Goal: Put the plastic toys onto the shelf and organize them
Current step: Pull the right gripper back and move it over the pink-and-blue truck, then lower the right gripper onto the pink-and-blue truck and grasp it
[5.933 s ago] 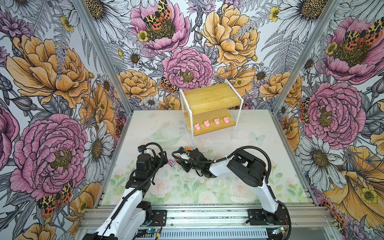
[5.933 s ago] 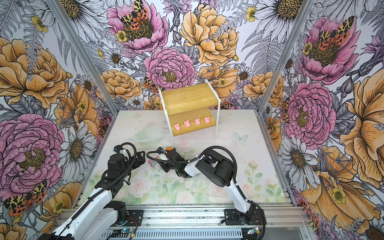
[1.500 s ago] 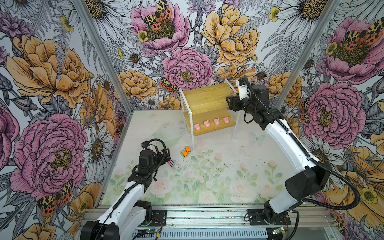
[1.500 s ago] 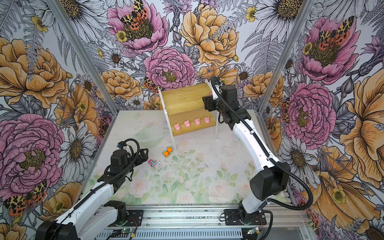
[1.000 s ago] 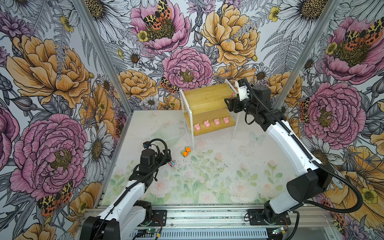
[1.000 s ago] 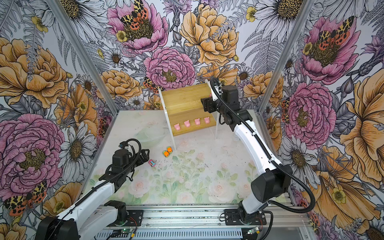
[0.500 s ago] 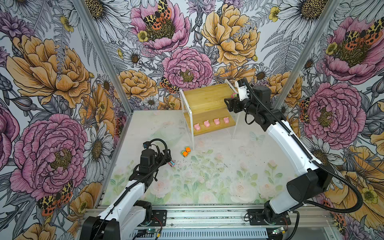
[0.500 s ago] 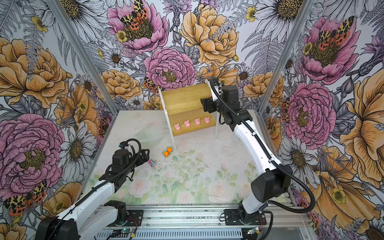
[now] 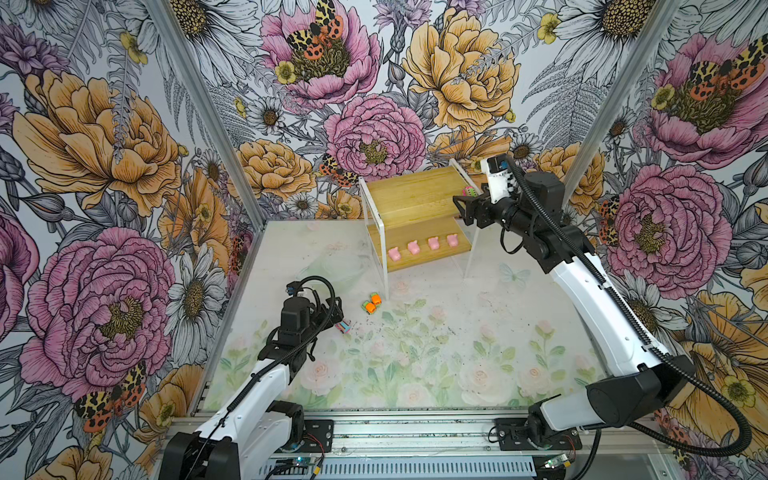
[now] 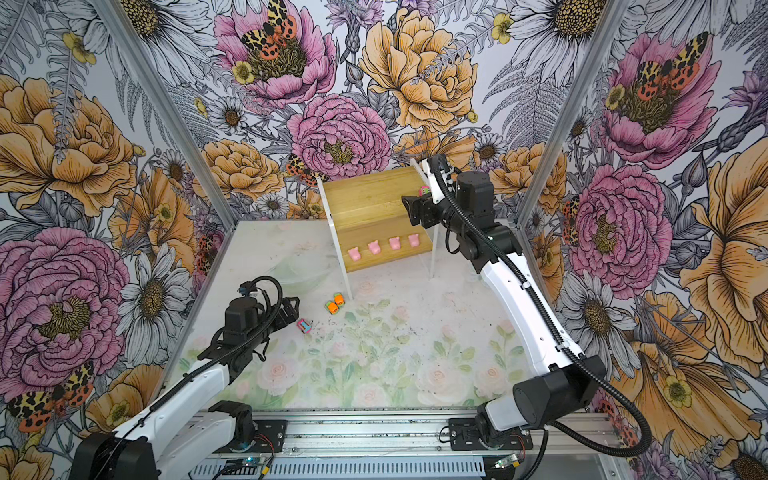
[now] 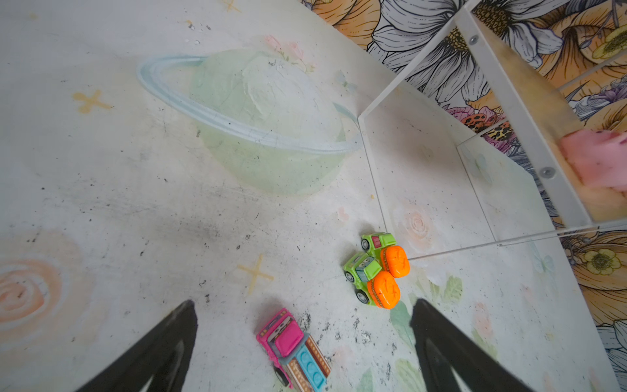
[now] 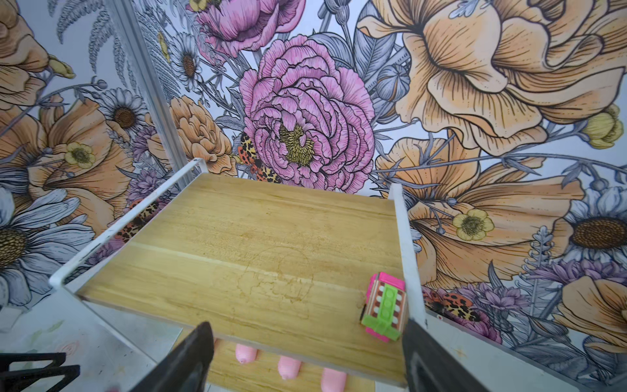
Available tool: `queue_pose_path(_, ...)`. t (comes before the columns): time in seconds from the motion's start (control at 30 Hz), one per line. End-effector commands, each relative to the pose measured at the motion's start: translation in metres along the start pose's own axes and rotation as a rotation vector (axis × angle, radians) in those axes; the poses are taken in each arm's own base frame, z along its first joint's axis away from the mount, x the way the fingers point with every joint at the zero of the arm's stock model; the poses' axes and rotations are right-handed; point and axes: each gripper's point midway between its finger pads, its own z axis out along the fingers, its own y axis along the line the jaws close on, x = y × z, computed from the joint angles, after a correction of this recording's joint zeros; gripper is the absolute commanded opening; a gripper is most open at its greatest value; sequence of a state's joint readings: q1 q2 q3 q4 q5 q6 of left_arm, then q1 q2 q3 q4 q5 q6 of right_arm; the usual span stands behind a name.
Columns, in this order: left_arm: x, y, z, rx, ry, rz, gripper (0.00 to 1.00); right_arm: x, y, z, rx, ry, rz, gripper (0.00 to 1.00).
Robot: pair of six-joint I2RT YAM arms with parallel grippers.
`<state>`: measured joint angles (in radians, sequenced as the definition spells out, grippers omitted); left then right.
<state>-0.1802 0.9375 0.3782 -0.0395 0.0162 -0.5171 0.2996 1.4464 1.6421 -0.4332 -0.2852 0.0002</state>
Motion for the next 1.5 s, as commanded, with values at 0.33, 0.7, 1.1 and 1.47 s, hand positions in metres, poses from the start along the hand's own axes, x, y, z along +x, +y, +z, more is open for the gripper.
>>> queue_pose_path(0.33,-0.023,-0.004,-0.012,0.042,-0.037,-0.006,0.99,0.155,0.182,0.002,-0.605,0.182,-0.132,0.82)
queue_pose_path(0.7,-0.024,0.013,-0.020,0.012,-0.054,-0.071,0.99,0.256,0.281,0.036,-0.697,0.155,-0.187,0.77)
queue_pose_path(1.1,-0.020,0.025,-0.023,-0.008,-0.057,-0.098,0.99,0.290,0.313,0.117,-0.682,0.203,-0.135,0.72)
queue_pose_path(1.47,-0.017,0.030,-0.024,-0.020,-0.056,-0.097,0.99,0.319,0.346,0.143,-0.722,0.263,-0.111,0.71)
